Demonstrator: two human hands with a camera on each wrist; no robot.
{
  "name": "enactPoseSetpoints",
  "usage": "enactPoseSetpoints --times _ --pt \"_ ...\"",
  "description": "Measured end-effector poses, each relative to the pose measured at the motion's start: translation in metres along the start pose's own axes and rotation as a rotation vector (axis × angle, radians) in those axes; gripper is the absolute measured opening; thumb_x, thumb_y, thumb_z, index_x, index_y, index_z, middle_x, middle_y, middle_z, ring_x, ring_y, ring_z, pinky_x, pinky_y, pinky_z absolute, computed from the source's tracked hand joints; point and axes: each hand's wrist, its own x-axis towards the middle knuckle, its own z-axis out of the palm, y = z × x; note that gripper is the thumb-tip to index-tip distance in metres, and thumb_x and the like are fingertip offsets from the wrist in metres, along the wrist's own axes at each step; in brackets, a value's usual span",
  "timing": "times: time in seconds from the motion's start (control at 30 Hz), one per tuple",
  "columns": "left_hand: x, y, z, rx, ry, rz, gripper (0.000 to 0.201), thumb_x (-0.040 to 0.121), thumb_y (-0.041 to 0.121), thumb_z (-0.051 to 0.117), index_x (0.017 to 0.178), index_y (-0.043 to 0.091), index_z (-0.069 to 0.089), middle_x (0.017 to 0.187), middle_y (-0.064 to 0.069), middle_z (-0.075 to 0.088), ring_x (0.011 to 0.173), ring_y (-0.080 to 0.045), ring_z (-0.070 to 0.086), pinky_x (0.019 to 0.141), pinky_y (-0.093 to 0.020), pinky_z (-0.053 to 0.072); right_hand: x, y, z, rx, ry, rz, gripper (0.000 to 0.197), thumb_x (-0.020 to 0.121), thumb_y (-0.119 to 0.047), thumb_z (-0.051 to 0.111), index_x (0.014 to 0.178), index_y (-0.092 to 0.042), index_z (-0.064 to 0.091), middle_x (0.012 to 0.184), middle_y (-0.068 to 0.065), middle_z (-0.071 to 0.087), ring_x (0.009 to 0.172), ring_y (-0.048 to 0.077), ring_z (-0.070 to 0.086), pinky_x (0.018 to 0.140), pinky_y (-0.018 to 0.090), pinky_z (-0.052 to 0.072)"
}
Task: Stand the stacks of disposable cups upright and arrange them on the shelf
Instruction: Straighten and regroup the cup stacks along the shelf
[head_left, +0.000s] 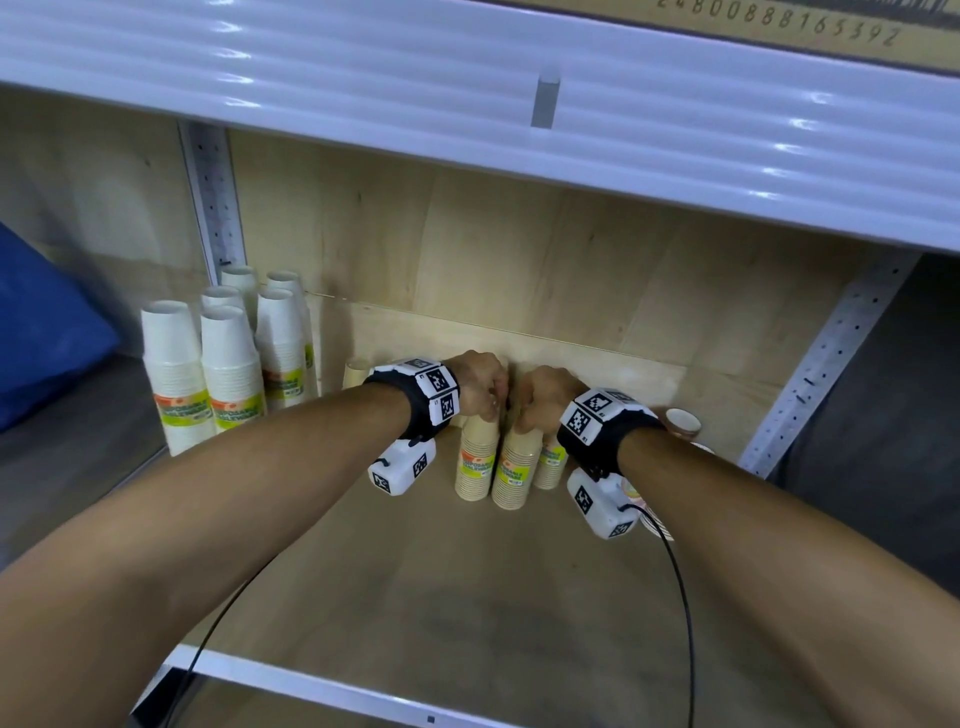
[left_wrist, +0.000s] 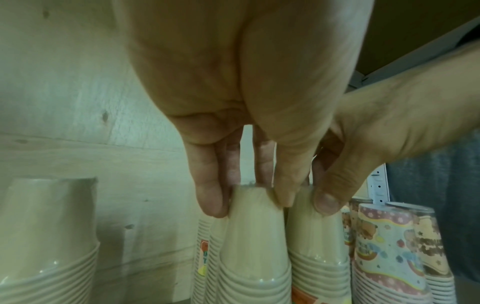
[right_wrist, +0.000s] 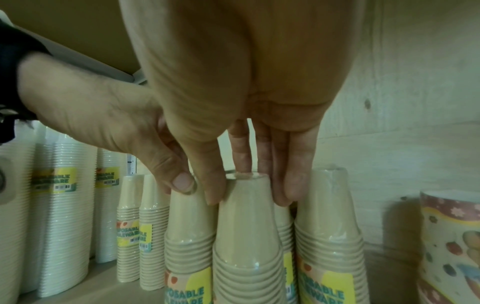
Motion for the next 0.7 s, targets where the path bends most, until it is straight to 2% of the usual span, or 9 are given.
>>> enactPoseSetpoints --times 0.07,0.1,0.17,0.23,0.33,0.43,0.53,0.7 --pt "0.0 -0.002 -0.003 -0.031 0.012 -0.001 0.026 0.079 0.02 0.076 0.104 0.018 0.071 0.103 0.001 0.067 0.094 -0.017 0.061 0.078 -0.027 0.051 0.001 -0.001 -0.005 -0.012 0.003 -0.013 0.034 0.073 -0.021 0.079 0.104 -0.007 0.07 0.1 0.01 0.071 0.094 0.025 0.067 0.073 0.031 0.053" --pt "0.0 -0.003 -0.007 -0.038 0.026 -0.005 0.025 0.079 0.023 0.076 0.104 0.02 0.071 0.101 0.001 0.067 0.092 -0.016 0.061 0.079 -0.028 0.052 0.002 -0.002 -0.007 -0.017 0.007 -0.018 0.032 0.072 -0.022 0.079 0.1 -0.008 0.072 0.097 0.009 0.071 0.092 0.025 0.068 0.072 0.031 0.054" --pt "-0.002 -0.005 -0.016 -0.041 0.072 -0.01 0.025 0.081 0.028 0.074 0.104 0.021 0.07 0.091 0.006 0.063 0.085 -0.014 0.059 0.075 -0.026 0.05 0.004 -0.005 -0.013 -0.017 0.041 -0.013 0.022 0.067 -0.021 0.077 0.086 -0.011 0.073 0.09 0.008 0.072 0.086 0.024 0.069 0.061 0.026 0.051" --pt "-0.003 -0.008 -0.027 -0.036 0.12 -0.014 0.025 0.084 0.031 0.072 0.107 0.022 0.069 0.086 0.008 0.058 0.083 -0.014 0.057 0.074 -0.024 0.047 0.008 -0.01 -0.02 -0.009 0.087 -0.015 0.022 0.066 -0.021 0.076 0.083 -0.008 0.073 0.09 0.009 0.073 0.083 0.024 0.07 0.058 0.026 0.049" --pt "-0.008 -0.02 -0.044 -0.013 0.175 -0.058 0.025 0.083 0.031 0.073 0.107 0.023 0.068 0.098 0.0 0.06 0.09 -0.02 0.061 0.079 -0.027 0.051 0.013 -0.022 -0.031 -0.014 0.148 -0.041 0.032 0.075 -0.026 0.076 0.1 -0.006 0.069 0.102 0.008 0.068 0.091 0.024 0.066 0.071 0.029 0.052" --pt "-0.013 -0.035 -0.059 0.01 0.211 -0.109 0.025 0.083 0.033 0.072 0.106 0.024 0.068 0.1 0.001 0.059 0.091 -0.02 0.06 0.079 -0.027 0.049 0.019 -0.036 -0.038 0.023 0.176 -0.099 0.037 0.077 -0.025 0.074 0.109 -0.009 0.065 0.11 0.006 0.061 0.094 0.022 0.061 0.072 0.026 0.049" --pt "-0.021 -0.05 -0.071 0.036 0.229 -0.166 0.027 0.087 0.031 0.069 0.112 0.02 0.066 0.106 0.001 0.054 0.092 -0.017 0.054 0.078 -0.025 0.042 0.026 -0.056 -0.037 0.04 0.174 -0.145 0.039 0.077 -0.027 0.075 0.111 -0.01 0.064 0.113 0.006 0.061 0.097 0.022 0.061 0.076 0.027 0.049" --pt "-0.03 -0.075 -0.071 0.069 0.276 -0.279 0.035 0.09 0.02 0.064 0.124 0.014 0.06 0.131 -0.004 0.051 0.115 -0.023 0.053 0.078 -0.022 0.037 0.037 -0.091 -0.022 0.038 0.165 -0.168 0.036 0.079 -0.025 0.073 0.109 -0.008 0.065 0.11 0.01 0.064 0.096 0.026 0.063 0.076 0.028 0.051"
